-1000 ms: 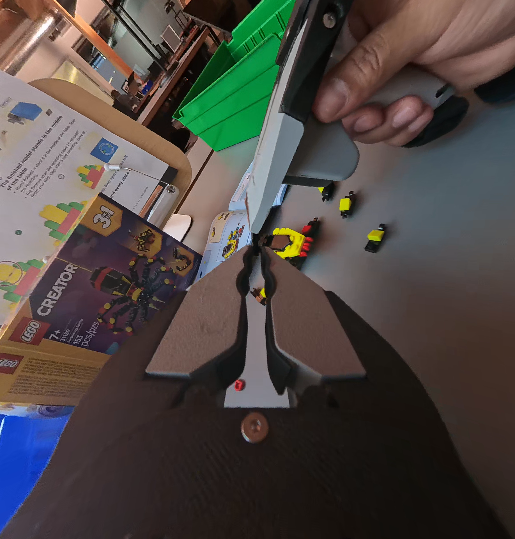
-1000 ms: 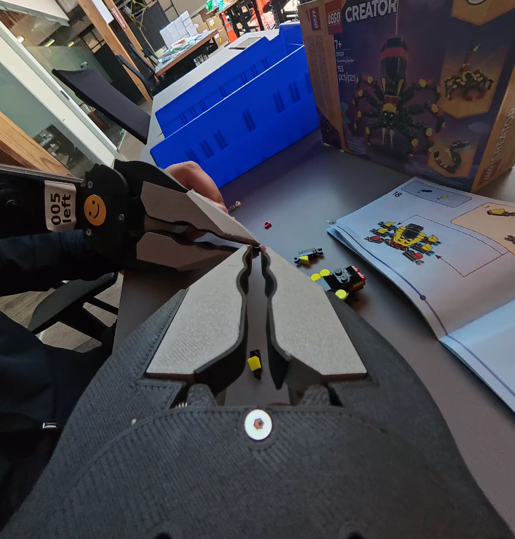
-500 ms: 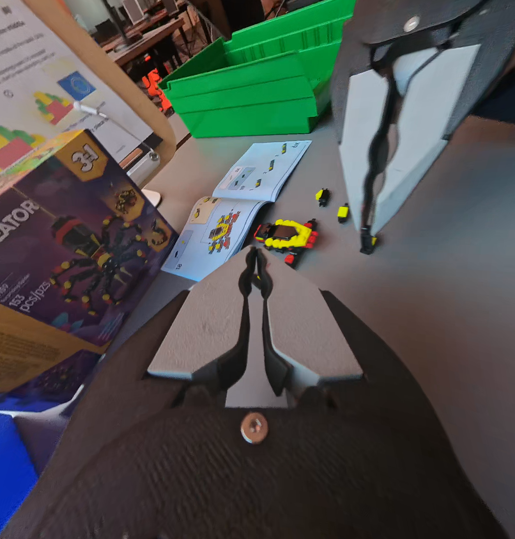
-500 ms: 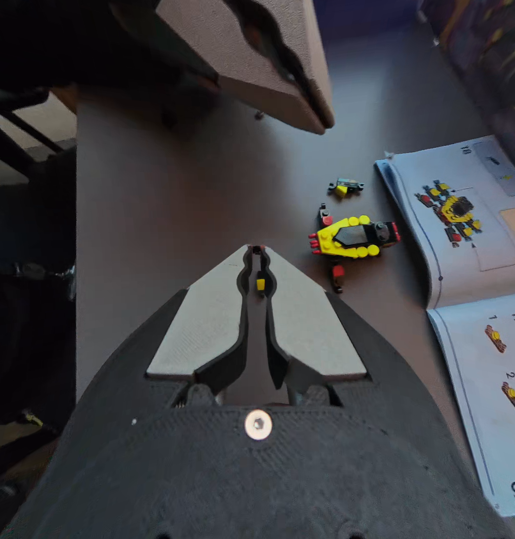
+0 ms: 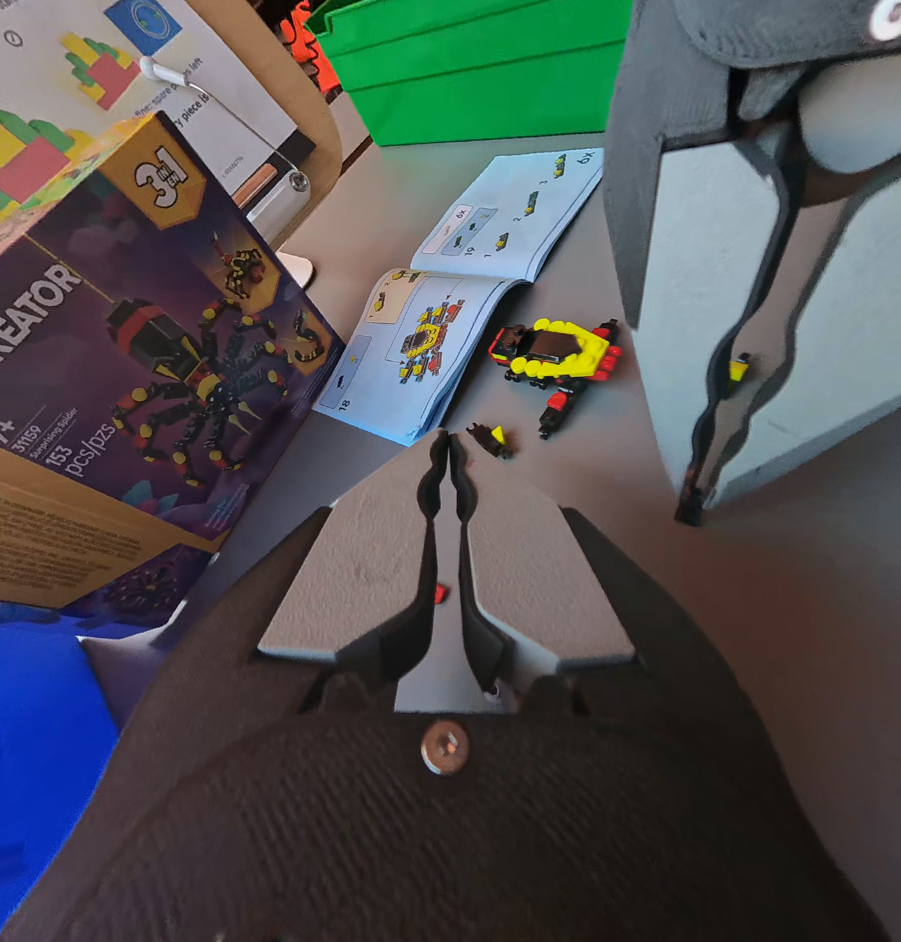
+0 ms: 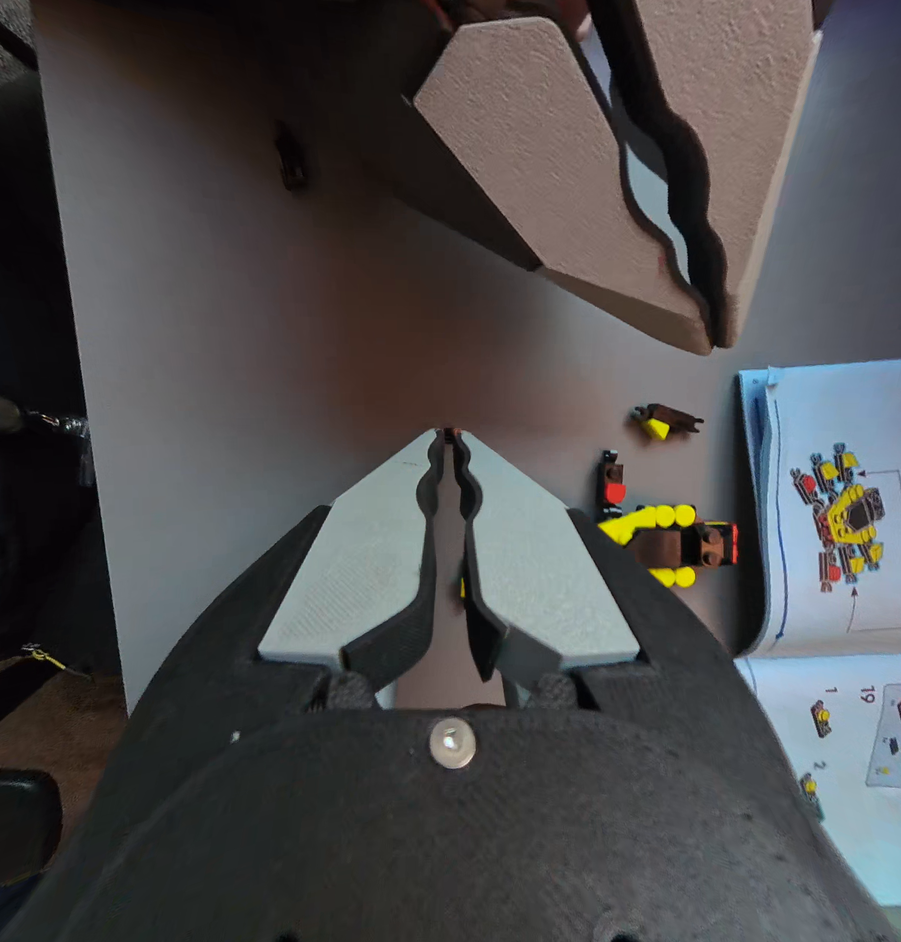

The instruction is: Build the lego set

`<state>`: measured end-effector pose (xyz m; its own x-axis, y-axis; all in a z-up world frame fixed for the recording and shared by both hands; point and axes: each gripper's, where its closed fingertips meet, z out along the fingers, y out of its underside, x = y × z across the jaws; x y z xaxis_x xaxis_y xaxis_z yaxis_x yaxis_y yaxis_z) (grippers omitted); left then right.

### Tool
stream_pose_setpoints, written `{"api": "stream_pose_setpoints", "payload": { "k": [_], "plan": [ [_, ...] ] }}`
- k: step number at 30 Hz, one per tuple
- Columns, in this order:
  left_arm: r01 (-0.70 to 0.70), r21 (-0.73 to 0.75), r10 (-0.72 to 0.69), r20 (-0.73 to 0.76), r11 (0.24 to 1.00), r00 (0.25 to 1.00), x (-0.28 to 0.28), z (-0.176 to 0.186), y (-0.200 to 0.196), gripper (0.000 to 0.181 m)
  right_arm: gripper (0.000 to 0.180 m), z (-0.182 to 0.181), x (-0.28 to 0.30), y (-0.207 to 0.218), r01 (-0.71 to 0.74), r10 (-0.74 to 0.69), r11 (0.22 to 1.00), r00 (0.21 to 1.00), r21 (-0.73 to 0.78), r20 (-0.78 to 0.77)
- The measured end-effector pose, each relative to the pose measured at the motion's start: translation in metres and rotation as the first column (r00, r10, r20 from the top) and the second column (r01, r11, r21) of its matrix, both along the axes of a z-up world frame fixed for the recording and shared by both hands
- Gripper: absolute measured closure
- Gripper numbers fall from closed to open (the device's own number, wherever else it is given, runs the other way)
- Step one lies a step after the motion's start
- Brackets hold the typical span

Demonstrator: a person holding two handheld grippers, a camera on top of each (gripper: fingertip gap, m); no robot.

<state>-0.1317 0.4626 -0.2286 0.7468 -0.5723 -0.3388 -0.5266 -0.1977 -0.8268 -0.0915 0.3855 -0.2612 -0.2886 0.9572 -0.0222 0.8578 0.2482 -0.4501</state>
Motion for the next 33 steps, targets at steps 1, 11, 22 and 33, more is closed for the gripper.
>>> {"api": "stream_pose_setpoints", "payload": {
  "k": [1, 11, 22, 33],
  "plan": [
    [-0.002, -0.006, 0.002, 0.010, 1.000, 1.000, -0.001, 0.000, 0.000, 0.181, 0.178, 0.000, -0.002, -0.001, -0.002, 0.002, 1.000, 1.000, -0.002, -0.003],
    [-0.005, -0.022, 0.005, 0.012, 1.000, 1.000, 0.000, -0.004, 0.002, 0.181, 0.179, 0.005, 0.042, 0.008, -0.033, 0.023, 0.997, 0.990, 0.072, 0.140],
    [-0.039, -0.022, 0.039, 0.045, 0.999, 0.998, -0.010, -0.002, 0.006, 0.181, 0.175, -0.013, 0.023, -0.007, -0.062, 0.029, 0.992, 0.958, 0.109, 0.286],
    [0.133, -0.120, -0.118, 0.123, 0.984, 0.985, 0.008, -0.006, -0.014, 0.180, 0.166, 0.041, 0.025, 0.019, 0.063, -0.098, 0.985, 0.972, -0.162, -0.213]
  ]
}}
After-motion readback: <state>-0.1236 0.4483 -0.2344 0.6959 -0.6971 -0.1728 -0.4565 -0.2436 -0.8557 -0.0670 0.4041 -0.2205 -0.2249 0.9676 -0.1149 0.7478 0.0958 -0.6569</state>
